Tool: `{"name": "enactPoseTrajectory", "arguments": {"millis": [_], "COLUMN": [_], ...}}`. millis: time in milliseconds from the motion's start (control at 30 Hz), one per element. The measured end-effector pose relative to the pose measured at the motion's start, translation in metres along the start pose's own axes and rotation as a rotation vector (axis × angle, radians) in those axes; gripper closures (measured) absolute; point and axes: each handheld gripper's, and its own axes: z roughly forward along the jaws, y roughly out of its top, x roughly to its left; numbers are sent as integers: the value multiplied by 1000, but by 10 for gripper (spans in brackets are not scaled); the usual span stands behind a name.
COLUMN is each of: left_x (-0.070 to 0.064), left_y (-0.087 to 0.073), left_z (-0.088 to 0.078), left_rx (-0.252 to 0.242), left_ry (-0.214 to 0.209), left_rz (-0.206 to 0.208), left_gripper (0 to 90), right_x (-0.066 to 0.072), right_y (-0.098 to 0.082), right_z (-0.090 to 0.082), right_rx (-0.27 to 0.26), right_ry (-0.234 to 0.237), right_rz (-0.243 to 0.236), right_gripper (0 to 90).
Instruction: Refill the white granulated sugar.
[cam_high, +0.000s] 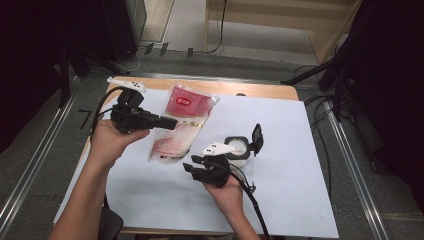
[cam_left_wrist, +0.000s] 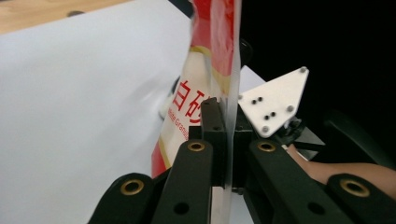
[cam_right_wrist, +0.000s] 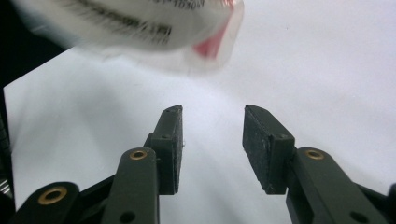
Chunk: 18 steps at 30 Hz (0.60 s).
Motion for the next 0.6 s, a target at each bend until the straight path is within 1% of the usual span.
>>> {"name": "enactPoseTrajectory", "arguments": {"millis": [67, 100, 133, 167, 200, 233, 267, 333, 367, 467, 533, 600], "left_x": [4, 6, 8, 11, 14, 17, 21, 27, 30, 36, 38, 41], "left_y": [-1, -1, -1, -2, -3, -3, -4, -6, -7, -8, -9, -8], "left_z": [-1, -1, -1, -1, 0, 1, 2, 5, 7, 11, 14, 16], "left_rx": [-1, -2, -2, 3, 1, 1, 0, 5, 9, 22, 21, 20], "left_ry": [21, 24, 32, 30, 36, 36, 35, 48, 48, 70, 71, 74], "left_rz": [-7, -16, -16, -16, -12, -20, -25, -28, -37, -34, -41, -39], "left_gripper": [900, 900, 900, 900, 900, 900, 900, 900, 900, 900, 900, 900], "right_x": [-2, -3, -4, -5, -7, -9, -10, -13, -15, -22, -25, -26], "right_y": [1, 1, 2, 2, 2, 3, 3, 5, 6, 8, 9, 10], "right_z": [-2, -4, -5, -7, -8, -11, -13, -16, -18, -22, -24, -24], "right_rx": [-2, -1, -3, -4, -9, -7, -5, 5, 3, -7, -15, -11], "right_ry": [14, 22, 35, 50, 73, 93, 106, 107, 112, 102, 108, 111], "right_rz": [-4, 0, 1, 4, 15, 30, 33, 26, 32, 39, 40, 31], "right_gripper": [586, 587, 586, 585, 588, 591, 592, 592, 591, 586, 580, 579]}}
